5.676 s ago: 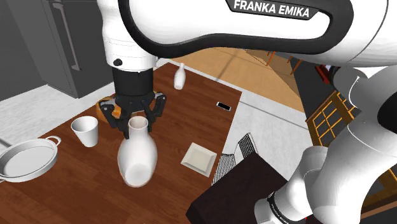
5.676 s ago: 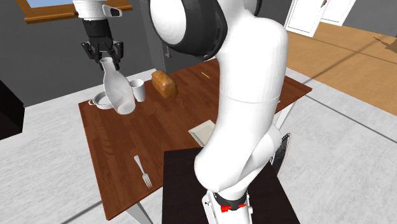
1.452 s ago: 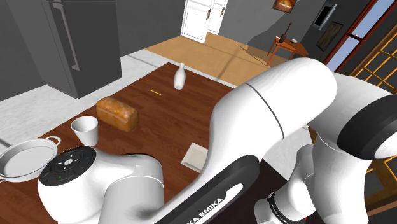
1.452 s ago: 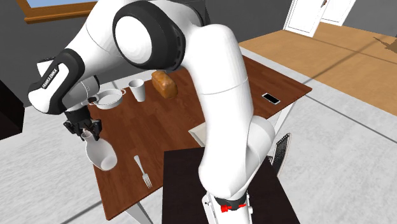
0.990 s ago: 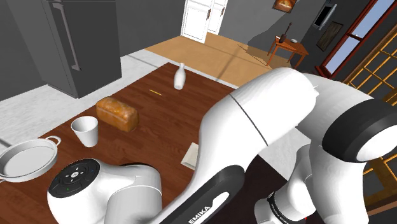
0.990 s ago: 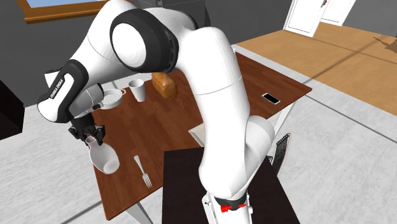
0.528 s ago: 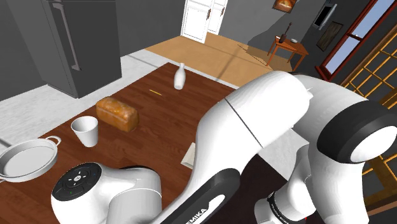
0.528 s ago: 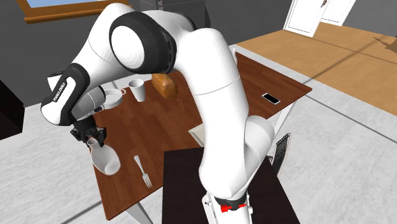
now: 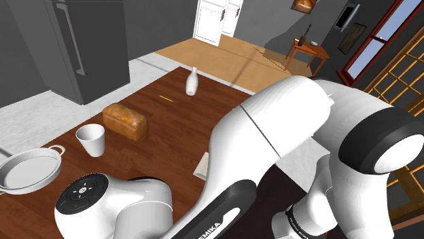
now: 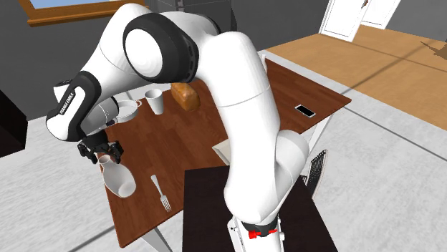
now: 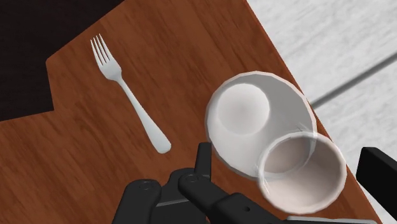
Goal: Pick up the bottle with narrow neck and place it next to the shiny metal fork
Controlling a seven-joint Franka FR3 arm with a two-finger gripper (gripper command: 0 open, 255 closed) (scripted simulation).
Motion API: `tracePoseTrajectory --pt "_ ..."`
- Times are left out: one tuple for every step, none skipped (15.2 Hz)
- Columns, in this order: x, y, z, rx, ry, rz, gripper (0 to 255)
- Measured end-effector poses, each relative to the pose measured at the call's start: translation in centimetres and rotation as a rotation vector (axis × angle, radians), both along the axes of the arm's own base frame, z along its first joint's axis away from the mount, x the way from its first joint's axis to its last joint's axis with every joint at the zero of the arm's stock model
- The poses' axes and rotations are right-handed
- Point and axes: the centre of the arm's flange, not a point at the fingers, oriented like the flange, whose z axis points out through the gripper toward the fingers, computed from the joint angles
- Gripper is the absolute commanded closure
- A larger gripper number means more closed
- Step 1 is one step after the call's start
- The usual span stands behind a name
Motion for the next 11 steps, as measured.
tracePoseTrajectory --pt "0.1 -0.1 0.5 0.000 0.000 0.000 0" --pt "0.4 0.0 1.5 0.001 0.000 0.000 0" --pt "0.5 -0.1 2.5 0.001 0.000 0.000 0" --pt "0.8 -0.3 3.9 0.001 -0.001 -0.001 0" --pt "0.8 -0.2 4.5 0.001 -0.001 -0.001 0" --pt "0.8 -0.1 4.7 0.001 -0.001 0.000 0" --pt "0.8 -0.1 4.8 0.001 0.000 0.000 0" --pt "0.8 -0.1 4.9 0.000 0.000 0.000 0" --pt "0.8 -0.1 4.9 0.000 0.000 0.000 0" --pt "0.8 -0.1 4.9 0.000 0.000 0.000 0" --pt "0.8 -0.1 4.9 0.000 0.000 0.000 0"
